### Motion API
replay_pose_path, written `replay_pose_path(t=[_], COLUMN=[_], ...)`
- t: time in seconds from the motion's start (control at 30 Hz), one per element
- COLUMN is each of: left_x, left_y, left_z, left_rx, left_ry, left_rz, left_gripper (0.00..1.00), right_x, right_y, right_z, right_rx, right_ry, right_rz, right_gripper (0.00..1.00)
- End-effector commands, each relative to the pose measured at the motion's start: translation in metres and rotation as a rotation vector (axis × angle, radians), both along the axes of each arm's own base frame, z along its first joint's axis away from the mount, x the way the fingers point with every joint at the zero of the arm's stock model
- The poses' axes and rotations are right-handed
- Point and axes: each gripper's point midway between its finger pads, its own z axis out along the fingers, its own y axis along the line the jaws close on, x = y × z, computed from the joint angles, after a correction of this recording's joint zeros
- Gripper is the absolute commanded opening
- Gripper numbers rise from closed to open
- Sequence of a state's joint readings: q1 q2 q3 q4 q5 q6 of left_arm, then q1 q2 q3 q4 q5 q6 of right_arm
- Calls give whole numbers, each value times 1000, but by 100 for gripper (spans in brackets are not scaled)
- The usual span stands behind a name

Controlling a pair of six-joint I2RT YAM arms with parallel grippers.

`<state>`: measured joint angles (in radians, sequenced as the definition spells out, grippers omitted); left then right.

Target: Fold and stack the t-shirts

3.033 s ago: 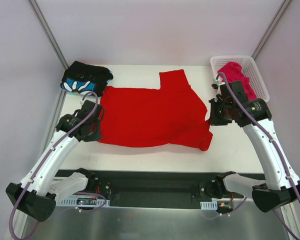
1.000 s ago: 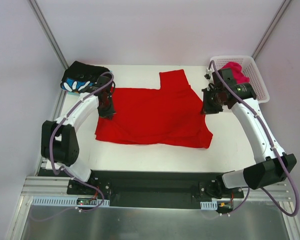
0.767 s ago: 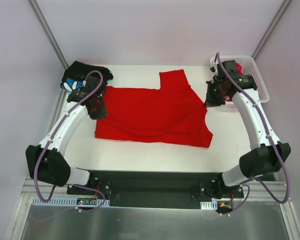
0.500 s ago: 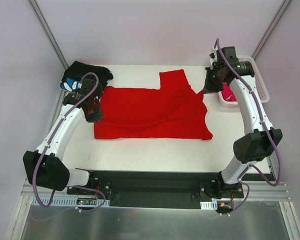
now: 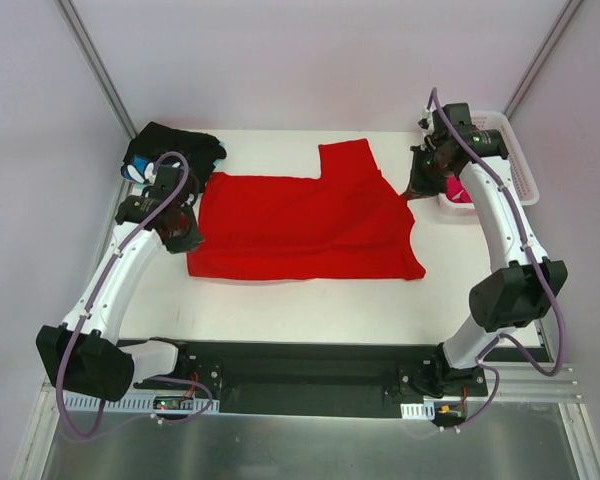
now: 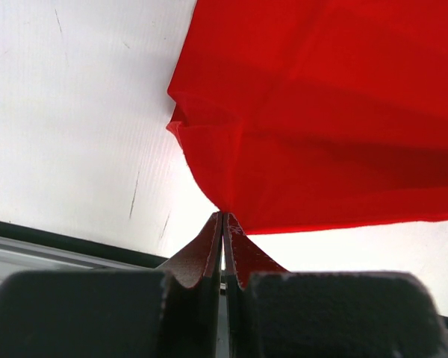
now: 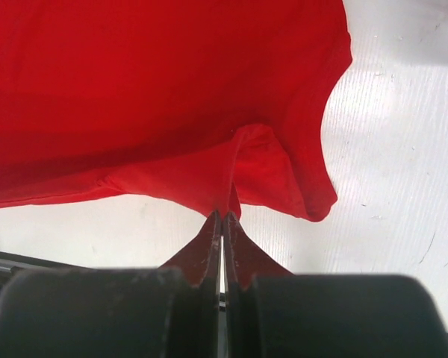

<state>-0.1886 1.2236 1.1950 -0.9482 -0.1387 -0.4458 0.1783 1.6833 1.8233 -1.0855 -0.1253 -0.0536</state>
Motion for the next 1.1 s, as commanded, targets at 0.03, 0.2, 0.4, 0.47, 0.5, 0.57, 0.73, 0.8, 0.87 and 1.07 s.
replay_pose_path(t=[0.03,0.2,0.4,0.47,0.5,0.57,0.73,0.8,0.87,1.07], left_x=[-17,-26,-44,-50,-53,-59,-71,-74,-76,-87], left_y=[1,-3,-11,-13,-13,-12,-10,-10,-10,-9], left_z=[2,5,13,10,11,6,5,6,5,0], left_rx=[-18,-55,-134,-148,-152,-153,-159,-161,-163,-173], left_ry=[12,-3,-44,-37,-46,-35,-42,-44,-42,-31], left_rz=[20,23,29,31,35,42,46,46,47,59], left_gripper=[0,0,0,0,0,0,0,0,0,0], right_x=[-30,-65,-122,-134,-142,-150,-159,-161,-163,-173], right_y=[-4,-6,-6,-7,-9,-12,-19,-19,-18,-18], right_z=[42,51,57,56,59,51,46,43,41,34], right_rx=[30,49,105,100,104,90,66,69,73,85], right_ry=[-101,-129,-180,-188,-207,-193,-195,-186,-181,-179], right_rz=[-5,-15,-36,-34,-37,-44,-48,-49,-49,-56], right_gripper=[1,1,1,1,1,1,1,1,1,1])
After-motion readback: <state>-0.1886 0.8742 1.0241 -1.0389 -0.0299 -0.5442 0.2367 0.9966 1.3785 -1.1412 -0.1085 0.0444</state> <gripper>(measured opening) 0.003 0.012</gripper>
